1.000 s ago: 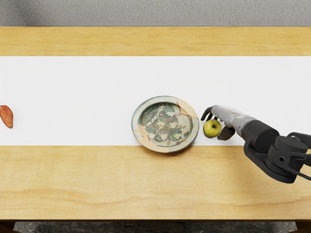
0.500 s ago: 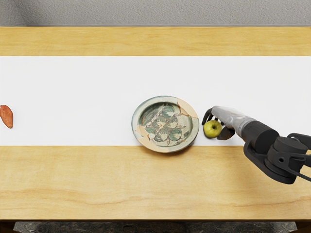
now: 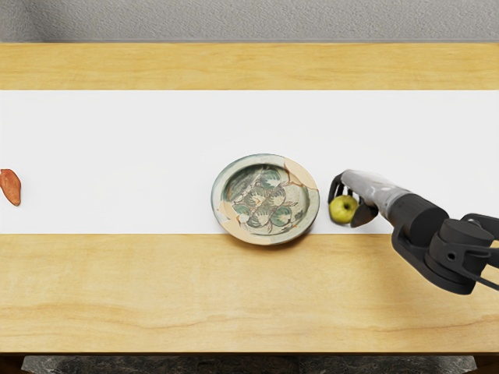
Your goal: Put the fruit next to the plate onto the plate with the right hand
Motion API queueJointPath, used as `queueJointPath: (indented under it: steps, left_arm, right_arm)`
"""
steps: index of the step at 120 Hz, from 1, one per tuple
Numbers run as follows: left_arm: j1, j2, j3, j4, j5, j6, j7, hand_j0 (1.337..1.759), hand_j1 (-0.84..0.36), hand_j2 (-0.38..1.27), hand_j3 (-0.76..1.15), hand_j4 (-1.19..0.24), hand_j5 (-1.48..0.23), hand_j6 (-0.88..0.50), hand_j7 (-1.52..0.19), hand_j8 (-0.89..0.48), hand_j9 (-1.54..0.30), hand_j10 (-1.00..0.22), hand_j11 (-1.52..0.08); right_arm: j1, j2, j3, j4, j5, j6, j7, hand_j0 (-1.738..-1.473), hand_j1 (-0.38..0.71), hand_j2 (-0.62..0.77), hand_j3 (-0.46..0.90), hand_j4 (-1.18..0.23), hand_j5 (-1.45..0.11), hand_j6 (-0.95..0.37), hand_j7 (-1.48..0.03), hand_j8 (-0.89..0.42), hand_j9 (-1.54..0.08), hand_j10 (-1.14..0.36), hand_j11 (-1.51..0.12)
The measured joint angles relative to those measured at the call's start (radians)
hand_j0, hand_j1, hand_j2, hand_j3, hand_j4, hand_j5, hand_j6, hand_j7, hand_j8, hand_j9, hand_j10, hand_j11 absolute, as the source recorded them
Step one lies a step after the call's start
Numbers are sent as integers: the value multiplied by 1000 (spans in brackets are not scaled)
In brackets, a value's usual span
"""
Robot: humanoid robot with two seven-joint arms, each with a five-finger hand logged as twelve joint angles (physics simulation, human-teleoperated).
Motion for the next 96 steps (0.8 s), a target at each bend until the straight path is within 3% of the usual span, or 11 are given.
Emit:
queueJointPath:
  steps: [24, 49, 96]
  left_arm:
    - [0, 0, 0, 0, 0, 0, 0, 1658, 339, 2, 0, -9, -11, -9, -11, -9, -11, -8, -11]
    - [0, 0, 0, 0, 0, 0, 0, 1658, 339, 2, 0, -9, -11, -9, -11, -9, -11, -8, -11]
    - [0, 0, 0, 0, 0, 0, 0, 1658, 339, 2, 0, -9, -11, -9, -11, -9, -11, -8, -11]
  right_arm:
    - [0, -2, 5, -10, 3, -6, 0, -1645, 168, 193, -1, -646, -1008, -438, -986, -497, -1002, -751, -1001]
    - [1, -7, 35, -14, 31, -3, 0, -1652, 231, 420, 0, -657, -1042, -440, -1009, -491, -1022, -770, -1019]
    - [9, -12, 128, -9, 67, 25, 1, -1656, 270, 540, 0, -662, -1063, -444, -1023, -498, -1044, -775, -1044]
